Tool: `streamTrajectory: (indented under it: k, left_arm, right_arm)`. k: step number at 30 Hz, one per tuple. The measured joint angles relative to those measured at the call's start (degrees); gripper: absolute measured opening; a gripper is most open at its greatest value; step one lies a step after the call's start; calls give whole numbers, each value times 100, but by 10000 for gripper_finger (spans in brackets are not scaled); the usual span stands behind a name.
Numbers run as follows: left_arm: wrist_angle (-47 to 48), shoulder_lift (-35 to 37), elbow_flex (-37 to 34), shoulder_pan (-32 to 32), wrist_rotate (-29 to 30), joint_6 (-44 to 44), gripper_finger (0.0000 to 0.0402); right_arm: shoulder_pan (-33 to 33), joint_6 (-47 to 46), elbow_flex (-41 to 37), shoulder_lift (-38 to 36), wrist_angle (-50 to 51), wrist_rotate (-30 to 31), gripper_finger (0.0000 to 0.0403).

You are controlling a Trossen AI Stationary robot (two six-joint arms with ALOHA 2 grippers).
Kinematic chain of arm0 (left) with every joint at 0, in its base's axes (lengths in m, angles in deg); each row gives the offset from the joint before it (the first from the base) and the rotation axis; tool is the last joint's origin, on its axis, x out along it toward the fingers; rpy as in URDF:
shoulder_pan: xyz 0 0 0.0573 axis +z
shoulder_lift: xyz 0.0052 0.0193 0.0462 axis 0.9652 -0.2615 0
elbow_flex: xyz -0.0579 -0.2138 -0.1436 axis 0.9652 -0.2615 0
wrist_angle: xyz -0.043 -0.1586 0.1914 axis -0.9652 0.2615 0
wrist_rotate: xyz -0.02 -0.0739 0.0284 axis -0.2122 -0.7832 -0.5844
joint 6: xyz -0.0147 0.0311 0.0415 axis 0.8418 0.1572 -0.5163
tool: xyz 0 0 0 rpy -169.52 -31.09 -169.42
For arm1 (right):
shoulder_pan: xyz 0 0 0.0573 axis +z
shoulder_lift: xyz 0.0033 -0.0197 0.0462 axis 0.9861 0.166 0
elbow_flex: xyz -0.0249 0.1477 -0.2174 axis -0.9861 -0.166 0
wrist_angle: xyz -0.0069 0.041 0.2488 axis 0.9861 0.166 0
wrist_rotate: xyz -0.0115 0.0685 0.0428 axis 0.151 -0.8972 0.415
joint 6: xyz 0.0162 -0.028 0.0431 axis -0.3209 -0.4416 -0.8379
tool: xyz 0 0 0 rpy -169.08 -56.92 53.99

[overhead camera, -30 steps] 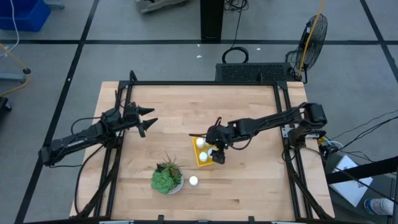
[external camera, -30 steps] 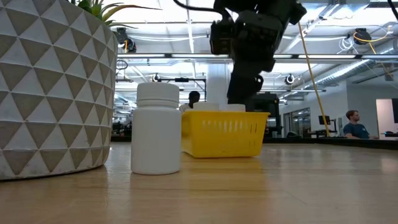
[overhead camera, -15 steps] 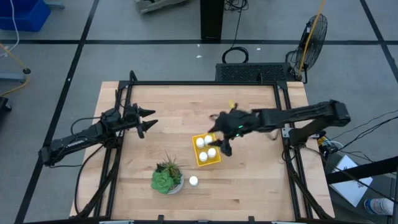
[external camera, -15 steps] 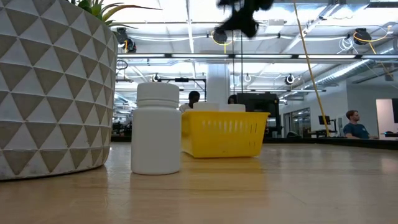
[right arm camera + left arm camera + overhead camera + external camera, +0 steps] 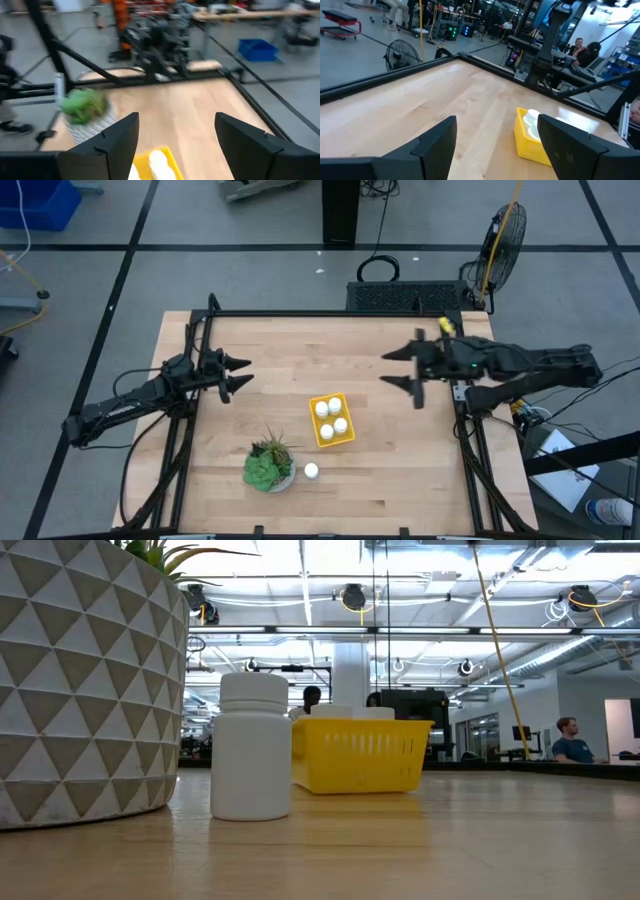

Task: Pick and place pill bottles into a basket
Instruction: Put the white pill bottle into the yellow bin

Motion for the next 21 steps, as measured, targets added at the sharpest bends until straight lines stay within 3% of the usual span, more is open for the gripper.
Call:
streamTrajectory:
  k: [7,14,17,21]
  left_arm:
    - [11,-2,2,0,2,-109,282]
    - [20,-2,2,0,37,-127,282]
    - [24,-2,2,0,44,-127,282]
    - [24,-6,2,-2,49,-124,282]
  right_arm:
    - [-1,-343,-2155,-2464,-357,1263,251]
    - [-3,-15,-3859,-4642,-961,1884,251]
    - [-5,225,-4367,-5143,-1136,1899,251]
    - [-13,294,-4776,-5008,-1267,2060,251]
